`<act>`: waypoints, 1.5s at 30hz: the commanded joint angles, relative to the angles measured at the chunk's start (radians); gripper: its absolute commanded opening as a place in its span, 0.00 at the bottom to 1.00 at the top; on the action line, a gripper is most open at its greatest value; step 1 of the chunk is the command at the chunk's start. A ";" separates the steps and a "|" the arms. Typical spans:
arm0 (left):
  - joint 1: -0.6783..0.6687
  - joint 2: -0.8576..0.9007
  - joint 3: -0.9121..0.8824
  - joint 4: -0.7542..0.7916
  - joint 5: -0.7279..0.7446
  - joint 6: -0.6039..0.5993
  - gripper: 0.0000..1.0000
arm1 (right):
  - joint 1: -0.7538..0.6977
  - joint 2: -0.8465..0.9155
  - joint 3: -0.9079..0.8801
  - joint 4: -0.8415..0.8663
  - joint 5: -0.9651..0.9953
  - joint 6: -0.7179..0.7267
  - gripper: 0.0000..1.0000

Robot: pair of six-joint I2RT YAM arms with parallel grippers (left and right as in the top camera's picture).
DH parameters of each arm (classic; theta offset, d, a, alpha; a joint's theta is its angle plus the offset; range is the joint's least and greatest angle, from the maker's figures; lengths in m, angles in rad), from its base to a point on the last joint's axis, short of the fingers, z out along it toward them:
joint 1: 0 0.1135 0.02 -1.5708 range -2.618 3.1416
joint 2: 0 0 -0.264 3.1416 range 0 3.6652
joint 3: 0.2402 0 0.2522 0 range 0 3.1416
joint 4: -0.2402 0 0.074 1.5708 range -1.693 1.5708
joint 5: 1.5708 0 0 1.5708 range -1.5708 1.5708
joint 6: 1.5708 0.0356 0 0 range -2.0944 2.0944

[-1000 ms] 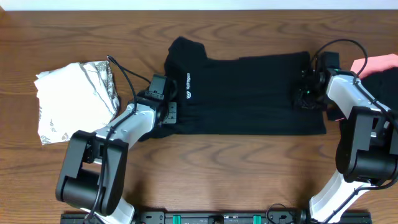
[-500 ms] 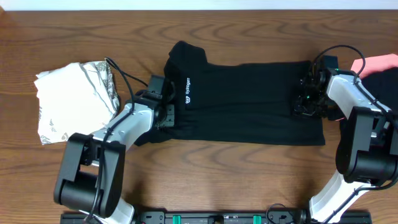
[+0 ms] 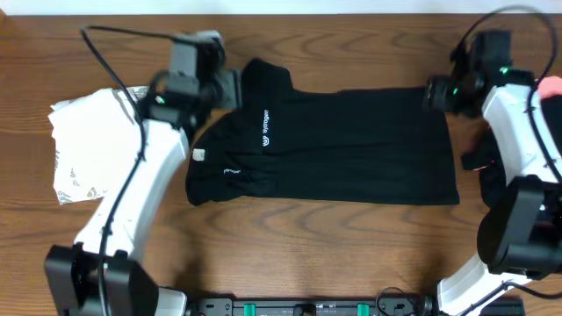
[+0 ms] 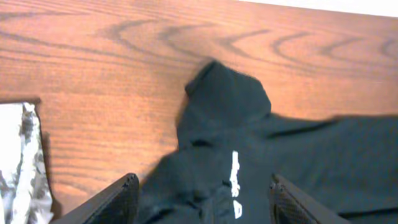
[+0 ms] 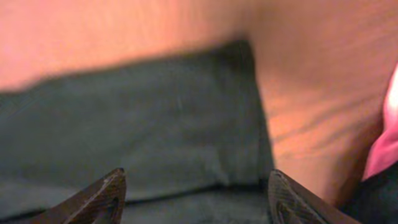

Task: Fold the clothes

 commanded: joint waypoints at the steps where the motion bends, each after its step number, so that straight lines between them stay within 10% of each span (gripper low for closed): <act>1: 0.071 0.124 0.119 -0.052 0.140 0.014 0.67 | -0.005 0.013 0.074 -0.010 0.009 -0.024 0.72; 13: 0.135 0.583 0.541 -0.156 0.405 0.066 0.67 | -0.045 0.308 0.339 -0.043 -0.121 -0.049 0.72; 45: 0.081 0.843 0.542 0.169 0.401 0.075 0.68 | -0.053 0.518 0.366 0.005 -0.091 -0.046 0.72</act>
